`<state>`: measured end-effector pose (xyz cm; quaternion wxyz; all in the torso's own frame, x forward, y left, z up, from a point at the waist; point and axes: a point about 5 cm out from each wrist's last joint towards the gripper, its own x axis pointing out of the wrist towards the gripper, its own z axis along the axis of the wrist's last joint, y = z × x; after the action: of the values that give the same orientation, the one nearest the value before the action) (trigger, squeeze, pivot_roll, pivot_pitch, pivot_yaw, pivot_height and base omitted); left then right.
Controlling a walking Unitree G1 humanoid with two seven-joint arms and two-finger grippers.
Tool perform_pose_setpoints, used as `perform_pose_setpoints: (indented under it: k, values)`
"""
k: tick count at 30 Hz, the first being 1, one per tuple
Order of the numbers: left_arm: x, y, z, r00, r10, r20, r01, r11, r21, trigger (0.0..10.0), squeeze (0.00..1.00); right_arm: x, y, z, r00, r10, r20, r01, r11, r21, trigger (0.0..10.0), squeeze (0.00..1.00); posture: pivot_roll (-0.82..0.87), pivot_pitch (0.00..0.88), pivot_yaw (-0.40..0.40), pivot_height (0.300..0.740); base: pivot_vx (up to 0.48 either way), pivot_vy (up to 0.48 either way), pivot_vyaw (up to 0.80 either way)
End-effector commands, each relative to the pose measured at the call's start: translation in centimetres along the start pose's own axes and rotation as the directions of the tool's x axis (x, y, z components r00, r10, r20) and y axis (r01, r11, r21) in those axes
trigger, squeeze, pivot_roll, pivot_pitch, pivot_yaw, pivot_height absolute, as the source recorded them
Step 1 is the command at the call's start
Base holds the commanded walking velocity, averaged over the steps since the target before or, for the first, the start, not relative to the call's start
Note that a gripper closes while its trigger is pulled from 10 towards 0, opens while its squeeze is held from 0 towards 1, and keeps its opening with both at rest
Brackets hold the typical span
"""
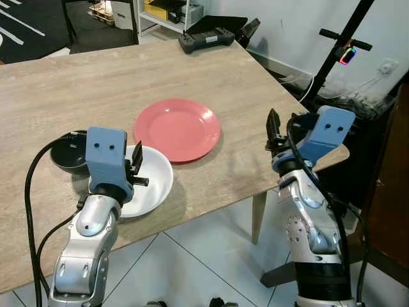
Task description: Setting the table
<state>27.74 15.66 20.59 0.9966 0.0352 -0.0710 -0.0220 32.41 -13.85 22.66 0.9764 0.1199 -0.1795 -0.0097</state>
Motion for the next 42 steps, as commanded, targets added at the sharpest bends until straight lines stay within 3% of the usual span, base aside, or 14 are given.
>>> perform_pose_setpoints:
  k: [1,42]
  values:
    - [-0.2,0.09,-0.31,1.0,0.008,-0.019,-0.008,1.0,-0.002,10.0,0.0,-0.24,-0.44,-0.75,0.999,-0.015,-0.035,0.014,1.0,-0.015,10.0,0.0,0.11,0.143,0.024,0.74,-0.292,0.0,0.0]
    - [-0.1,0.03,-0.32,1.0,0.002,-0.019,-0.002,1.0,0.008,10.0,0.0,-0.28,-1.28,-0.92,0.998,-0.04,-0.04,0.039,0.999,-0.03,10.0,0.0,0.1,0.142,0.032,0.74,-0.317,0.0,0.0]
